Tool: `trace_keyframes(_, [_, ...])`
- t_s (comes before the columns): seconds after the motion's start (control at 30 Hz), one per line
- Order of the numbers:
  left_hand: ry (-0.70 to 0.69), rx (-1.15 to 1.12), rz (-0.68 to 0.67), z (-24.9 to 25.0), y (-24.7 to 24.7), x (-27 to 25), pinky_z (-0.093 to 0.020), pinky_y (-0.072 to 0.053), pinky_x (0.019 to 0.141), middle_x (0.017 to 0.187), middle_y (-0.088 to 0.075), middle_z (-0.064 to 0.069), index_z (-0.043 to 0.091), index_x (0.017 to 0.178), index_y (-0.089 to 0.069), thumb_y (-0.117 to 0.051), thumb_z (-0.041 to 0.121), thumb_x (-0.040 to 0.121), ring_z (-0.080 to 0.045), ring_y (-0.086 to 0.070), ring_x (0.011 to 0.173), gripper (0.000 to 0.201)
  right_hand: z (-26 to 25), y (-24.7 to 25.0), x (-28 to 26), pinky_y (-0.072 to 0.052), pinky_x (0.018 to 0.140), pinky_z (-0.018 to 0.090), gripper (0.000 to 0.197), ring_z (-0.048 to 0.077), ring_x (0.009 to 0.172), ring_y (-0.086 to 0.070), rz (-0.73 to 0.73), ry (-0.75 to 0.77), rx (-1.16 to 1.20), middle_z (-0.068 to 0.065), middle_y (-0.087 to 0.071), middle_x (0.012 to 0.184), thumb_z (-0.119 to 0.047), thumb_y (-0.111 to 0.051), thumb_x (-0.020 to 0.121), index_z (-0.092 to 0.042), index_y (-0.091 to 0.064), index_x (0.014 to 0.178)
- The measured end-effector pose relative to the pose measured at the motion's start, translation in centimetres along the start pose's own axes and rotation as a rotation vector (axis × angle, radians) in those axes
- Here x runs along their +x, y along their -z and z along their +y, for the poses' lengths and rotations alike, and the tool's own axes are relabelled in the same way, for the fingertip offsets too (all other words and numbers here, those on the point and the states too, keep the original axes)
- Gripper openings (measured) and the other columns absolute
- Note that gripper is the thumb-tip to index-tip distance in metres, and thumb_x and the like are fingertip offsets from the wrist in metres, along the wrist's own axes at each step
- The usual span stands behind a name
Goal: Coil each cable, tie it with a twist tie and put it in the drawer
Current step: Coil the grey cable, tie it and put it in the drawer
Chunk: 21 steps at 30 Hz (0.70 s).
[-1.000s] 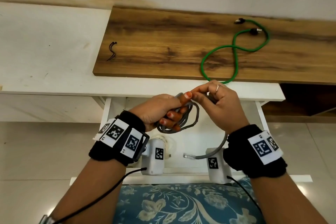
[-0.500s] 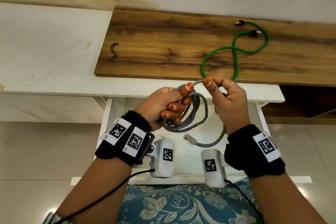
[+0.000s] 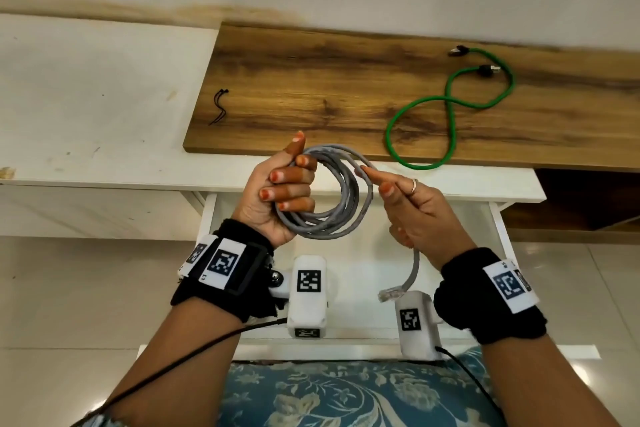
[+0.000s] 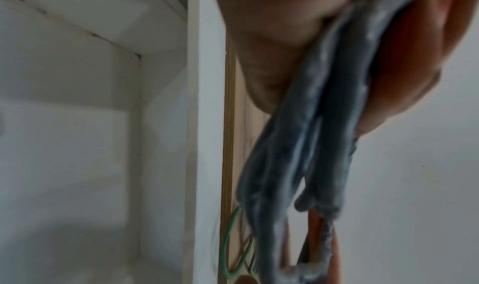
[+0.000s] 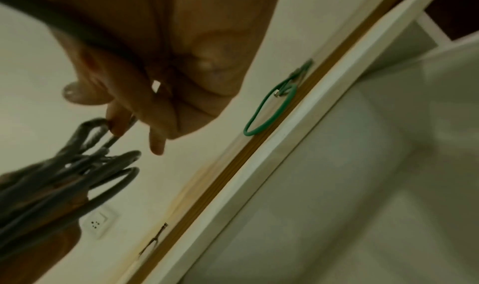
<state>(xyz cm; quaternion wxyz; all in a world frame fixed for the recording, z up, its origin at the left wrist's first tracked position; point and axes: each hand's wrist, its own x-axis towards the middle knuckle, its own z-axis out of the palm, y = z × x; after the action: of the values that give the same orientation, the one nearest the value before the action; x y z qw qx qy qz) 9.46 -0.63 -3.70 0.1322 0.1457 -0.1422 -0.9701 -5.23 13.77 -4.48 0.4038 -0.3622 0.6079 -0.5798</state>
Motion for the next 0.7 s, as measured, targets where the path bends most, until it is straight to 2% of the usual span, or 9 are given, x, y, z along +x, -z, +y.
trace_keyframes(0.1, [0.072, -0.144, -0.119, -0.1, 0.5, 0.2, -0.018, -0.029, 0.037, 0.044, -0.057, 0.0, 0.004, 0.078, -0.053, -0.041, 0.039, 0.099, -0.011, -0.054, 0.032, 0.043, -0.3, -0.6, 0.0, -0.013, 0.039, 0.019, 0.034, 0.015, 0.048, -0.012, 0.017, -0.119, 0.147, -0.002, -0.035, 0.059, -0.029, -0.062, 0.079, -0.027, -0.069, 0.111])
trace_keyframes(0.2, [0.094, -0.212, -0.182, -0.1, 1.0, 0.2, -0.019, -0.03, 0.039, 0.047, -0.059, -0.003, 0.004, 0.08, -0.052, -0.042, 0.04, 0.099, -0.014, -0.056, 0.035, 0.042, -0.2, -1.2, 0.2, -0.018, 0.034, 0.013, 0.036, 0.005, 0.042, -0.021, 0.028, -0.256, 0.292, 0.011, -0.059, 0.086, -0.026, -0.067, 0.075, -0.022, -0.07, 0.111])
trace_keyframes(0.23, [0.097, -0.228, -0.191, -0.2, 1.0, 0.2, -0.019, -0.03, 0.039, 0.047, -0.059, -0.003, 0.004, 0.08, -0.051, -0.042, 0.041, 0.099, -0.014, -0.056, 0.035, 0.042, -0.2, -1.2, 0.1, -0.019, 0.033, 0.012, 0.036, 0.004, 0.041, -0.023, 0.031, -0.293, 0.334, 0.011, -0.064, 0.092, -0.024, -0.065, 0.076, -0.02, -0.069, 0.112])
trace_keyframes(0.33, [0.067, -0.225, -0.182, -0.6, 0.9, 0.2, -0.018, -0.03, 0.038, 0.045, -0.057, -0.001, 0.006, 0.078, -0.05, -0.045, 0.042, 0.097, -0.013, -0.054, 0.033, 0.041, -0.3, -1.4, 0.1, -0.02, 0.031, 0.011, 0.038, 0.001, 0.038, -0.026, 0.055, -0.335, 0.441, -0.004, -0.066, 0.073, -0.02, -0.063, 0.076, -0.019, -0.066, 0.113])
trace_keyframes(0.4, [0.029, -0.211, -0.154, -1.0, 0.6, 0.3, -0.018, -0.035, 0.042, 0.044, -0.055, 0.0, 0.007, 0.077, -0.052, -0.047, 0.042, 0.095, -0.011, -0.052, 0.033, 0.04, -0.3, -1.6, 0.1, -0.021, 0.03, 0.011, 0.037, 0.001, 0.037, -0.026, 0.097, -0.347, 0.471, -0.004, -0.065, 0.072, -0.021, -0.064, 0.074, -0.02, -0.066, 0.111])
trace_keyframes(0.5, [-0.055, -0.182, -0.119, -1.9, 0.3, 0.4, -0.018, -0.048, 0.063, 0.043, -0.053, 0.003, 0.01, 0.074, -0.053, -0.048, 0.045, 0.092, -0.007, -0.049, 0.032, 0.04, -0.2, -1.8, 0.3, -0.023, 0.029, 0.013, 0.034, 0.002, 0.036, -0.026, 0.159, -0.359, 0.474, 0.001, -0.067, 0.072, -0.022, -0.065, 0.072, -0.021, -0.062, 0.106])
trace_keyframes(0.53, [-0.073, -0.188, -0.118, -1.9, 0.2, 0.5, -0.018, -0.05, 0.063, 0.042, -0.052, 0.003, 0.01, 0.074, -0.053, -0.046, 0.046, 0.092, -0.007, -0.049, 0.031, 0.041, -0.1, -1.9, 0.4, -0.023, 0.029, 0.013, 0.034, 0.003, 0.036, -0.026, 0.175, -0.358, 0.473, 0.004, -0.068, 0.074, -0.024, -0.066, 0.072, -0.021, -0.059, 0.105])
trace_keyframes(0.63, [-0.106, -0.178, -0.094, -1.8, 0.1, 0.7, -0.012, -0.044, 0.044, 0.041, -0.05, 0.004, 0.01, 0.074, -0.053, -0.043, 0.048, 0.091, -0.006, -0.047, 0.028, 0.042, 0.2, -2.2, 0.6, -0.024, 0.033, 0.016, 0.034, 0.006, 0.04, -0.025, 0.228, -0.324, 0.37, 0.025, -0.065, 0.086, -0.03, -0.068, 0.078, -0.023, -0.056, 0.108])
trace_keyframes(0.7, [-0.159, -0.138, -0.046, -1.5, 0.0, 0.8, -0.009, -0.039, 0.038, 0.039, -0.047, 0.006, 0.011, 0.074, -0.053, -0.042, 0.049, 0.092, -0.004, -0.044, 0.026, 0.043, 0.7, -2.6, 0.6, -0.029, 0.038, 0.021, 0.023, 0.009, 0.041, -0.029, 0.252, -0.209, 0.132, 0.026, -0.059, 0.079, -0.029, -0.062, 0.088, -0.024, -0.054, 0.109])
